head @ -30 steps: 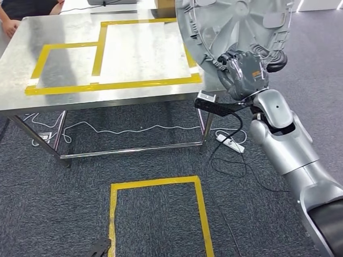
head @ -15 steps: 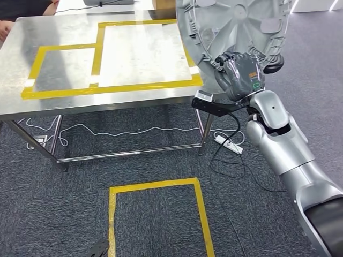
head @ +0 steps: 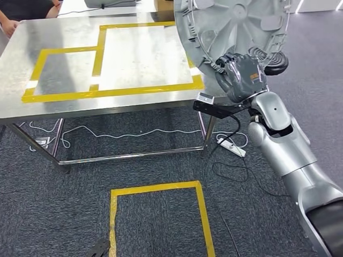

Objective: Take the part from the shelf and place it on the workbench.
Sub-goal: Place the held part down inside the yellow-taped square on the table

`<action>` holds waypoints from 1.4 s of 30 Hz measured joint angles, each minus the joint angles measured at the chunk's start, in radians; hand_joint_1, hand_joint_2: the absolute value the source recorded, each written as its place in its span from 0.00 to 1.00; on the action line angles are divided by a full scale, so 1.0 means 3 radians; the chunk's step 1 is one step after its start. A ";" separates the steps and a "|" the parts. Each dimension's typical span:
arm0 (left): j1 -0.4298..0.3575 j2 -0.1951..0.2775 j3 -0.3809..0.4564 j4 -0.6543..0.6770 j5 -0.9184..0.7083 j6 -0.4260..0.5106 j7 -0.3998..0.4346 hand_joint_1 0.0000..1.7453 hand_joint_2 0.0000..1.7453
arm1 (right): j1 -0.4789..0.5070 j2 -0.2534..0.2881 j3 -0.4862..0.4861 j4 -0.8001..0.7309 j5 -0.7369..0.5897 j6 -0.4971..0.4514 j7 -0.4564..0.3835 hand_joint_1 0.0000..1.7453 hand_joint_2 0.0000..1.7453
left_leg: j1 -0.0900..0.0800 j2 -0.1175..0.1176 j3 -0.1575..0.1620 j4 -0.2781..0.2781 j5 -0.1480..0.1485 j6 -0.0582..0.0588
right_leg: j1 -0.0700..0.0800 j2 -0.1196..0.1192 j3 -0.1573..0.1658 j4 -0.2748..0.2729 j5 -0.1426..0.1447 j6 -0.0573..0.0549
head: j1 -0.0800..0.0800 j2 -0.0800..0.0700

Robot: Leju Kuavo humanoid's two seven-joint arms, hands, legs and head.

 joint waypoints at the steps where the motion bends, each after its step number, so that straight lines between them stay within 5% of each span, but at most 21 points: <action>1: -0.0001 0.0001 0.0000 0.0000 0.0000 0.0000 -0.0001 0.00 1.00 | 0.0000 -0.0001 -0.0001 -0.0002 -0.0002 0.0000 0.0001 1.00 1.00 | -0.0001 0.0003 -0.0012 0.0025 -0.0023 -0.0022 | -0.0009 0.0001 0.0006 -0.0009 -0.0001 -0.0014 | -0.0002 0.0000; 3: -0.0004 0.0003 0.0001 -0.0001 0.0000 0.0001 -0.0005 0.00 1.00 | 0.0001 -0.0002 -0.0003 -0.0006 -0.0007 0.0000 0.0004 1.00 1.00 | 0.0003 0.0010 -0.0126 0.0249 -0.0153 -0.0068 | -0.0028 -0.0002 0.0021 -0.0024 -0.0004 -0.0040 | -0.0011 0.0001; 5: 0.0000 0.0003 0.0001 -0.0001 -0.0001 0.0002 -0.0007 0.00 1.00 | 0.0020 -0.0002 -0.0002 -0.0007 -0.0009 0.0001 0.0006 1.00 1.00 | 0.0012 0.0014 -0.0352 0.0679 -0.0336 -0.0100 | -0.0030 -0.0002 0.0031 -0.0025 -0.0015 -0.0058 | -0.0020 0.0001; 7: 0.0005 0.0003 0.0003 0.0000 -0.0002 0.0002 -0.0007 0.00 1.00 | 0.0053 -0.0002 0.0001 -0.0007 -0.0008 0.0002 0.0005 1.00 1.00 | 0.0020 0.0016 -0.0491 0.0902 -0.0335 -0.0112 | -0.0033 0.0002 0.0053 -0.0024 -0.0031 -0.0061 | -0.0019 0.0000; 10: 0.0003 0.0003 0.0009 -0.0001 -0.0004 0.0003 -0.0007 0.00 1.00 | 0.0068 -0.0002 0.0003 -0.0010 -0.0009 0.0003 0.0004 1.00 1.00 | 0.0026 0.0022 -0.0330 0.0451 0.0049 -0.0106 | -0.0040 0.0011 0.0104 -0.0022 -0.0069 -0.0034 | -0.0021 0.0000; 12: 0.0000 0.0001 0.0011 0.0000 -0.0005 0.0003 -0.0008 0.00 1.00 | 0.0051 -0.0002 0.0001 -0.0017 -0.0009 0.0003 0.0004 1.00 1.00 | 0.0028 0.0026 -0.0180 0.0108 0.0160 -0.0075 | -0.0026 0.0018 0.0114 -0.0013 -0.0093 -0.0001 | -0.0023 0.0000; 17: -0.0002 0.0003 0.0017 0.0000 -0.0005 0.0003 -0.0008 0.00 1.00 | 0.0015 -0.0002 -0.0001 -0.0027 -0.0009 0.0003 0.0002 1.00 1.00 | 0.0027 0.0020 -0.0117 0.0005 0.0106 0.0049 | -0.0024 0.0007 0.0074 0.0079 -0.0184 0.0072 | -0.0021 0.0000; 20: -0.0005 0.0000 0.0019 0.0000 -0.0005 0.0002 -0.0008 0.00 1.00 | 0.0016 -0.0002 0.0003 -0.0028 -0.0009 0.0003 -0.0003 1.00 1.00 | 0.0027 0.0012 -0.0091 0.0002 0.0087 0.0091 | -0.0024 -0.0001 -0.0216 0.0681 -0.0455 0.0088 | -0.0007 0.0000; 22: 0.0003 0.0000 0.0024 0.0000 -0.0005 0.0001 -0.0008 0.00 1.00 | 0.0026 -0.0002 0.0004 -0.0028 -0.0009 0.0004 -0.0003 1.00 1.00 | 0.0022 0.0007 -0.0065 0.0003 0.0068 0.0100 | -0.0023 -0.0002 -0.0383 0.0957 -0.0492 0.0086 | -0.0004 0.0000; 23: 0.0005 0.0000 0.0026 0.0000 -0.0005 0.0000 -0.0008 0.00 1.00 | 0.0029 -0.0002 0.0003 -0.0028 -0.0010 0.0005 -0.0003 1.00 1.00 | 0.0022 0.0004 -0.0044 0.0003 0.0054 0.0098 | -0.0023 -0.0002 -0.0384 0.0911 -0.0407 0.0082 | -0.0005 0.0000; 25: 0.0001 -0.0001 0.0032 0.0000 -0.0005 -0.0001 -0.0008 0.00 1.00 | 0.0022 -0.0002 0.0001 -0.0030 -0.0014 0.0005 -0.0002 1.00 1.00 | 0.0022 -0.0001 0.0006 0.0003 0.0022 0.0083 | -0.0023 -0.0005 -0.0232 0.0502 -0.0116 0.0066 | -0.0003 0.0000; 27: -0.0009 -0.0001 0.0039 0.0000 -0.0005 -0.0002 -0.0008 0.00 1.00 | -0.0003 -0.0002 0.0000 -0.0033 -0.0017 0.0006 -0.0001 1.00 1.00 | 0.0010 -0.0005 0.0029 0.0009 -0.0004 0.0053 | -0.0015 -0.0008 -0.0058 0.0122 0.0033 0.0052 | -0.0004 0.0000; 32: -0.0021 0.0000 0.0050 0.0000 -0.0007 -0.0002 -0.0008 0.00 1.00 | -0.0031 -0.0002 -0.0003 -0.0047 -0.0012 0.0007 0.0000 1.00 1.00 | 0.0009 0.0003 0.0013 0.0052 -0.0062 -0.0039 | -0.0017 0.0001 0.0022 -0.0009 0.0000 -0.0018 | -0.0012 0.0000; 36: -0.0024 -0.0001 0.0053 0.0000 -0.0010 -0.0003 -0.0008 0.00 1.00 | -0.0040 -0.0002 0.0002 -0.0048 -0.0010 0.0017 0.0004 1.00 1.00 | 0.0017 0.0011 -0.0374 0.0754 -0.0357 -0.0086 | -0.0029 0.0000 0.0042 -0.0019 -0.0016 -0.0060 | -0.0027 0.0001; 38: -0.0019 -0.0001 0.0054 0.0000 -0.0010 -0.0003 -0.0008 0.00 1.00 | -0.0037 -0.0002 0.0004 -0.0048 -0.0008 0.0022 0.0004 1.00 1.00 | 0.0020 0.0011 -0.0476 0.0856 -0.0283 -0.0090 | -0.0029 0.0005 0.0062 -0.0018 -0.0033 -0.0061 | -0.0028 0.0001; 41: -0.0022 -0.0001 0.0058 0.0000 -0.0010 -0.0003 -0.0008 0.00 1.00 | -0.0039 -0.0001 0.0004 -0.0048 -0.0007 0.0029 0.0003 1.00 1.00 | 0.0020 0.0015 -0.0276 0.0336 0.0094 -0.0080 | -0.0026 0.0010 0.0115 -0.0013 -0.0075 -0.0032 | -0.0029 0.0001; 42: -0.0025 -0.0001 0.0060 0.0000 -0.0010 -0.0003 -0.0008 0.00 1.00 | -0.0043 -0.0001 0.0004 -0.0048 -0.0006 0.0029 0.0003 1.00 1.00 | 0.0020 0.0016 -0.0199 0.0163 0.0152 -0.0067 | -0.0020 0.0012 0.0123 -0.0008 -0.0089 -0.0016 | -0.0029 0.0001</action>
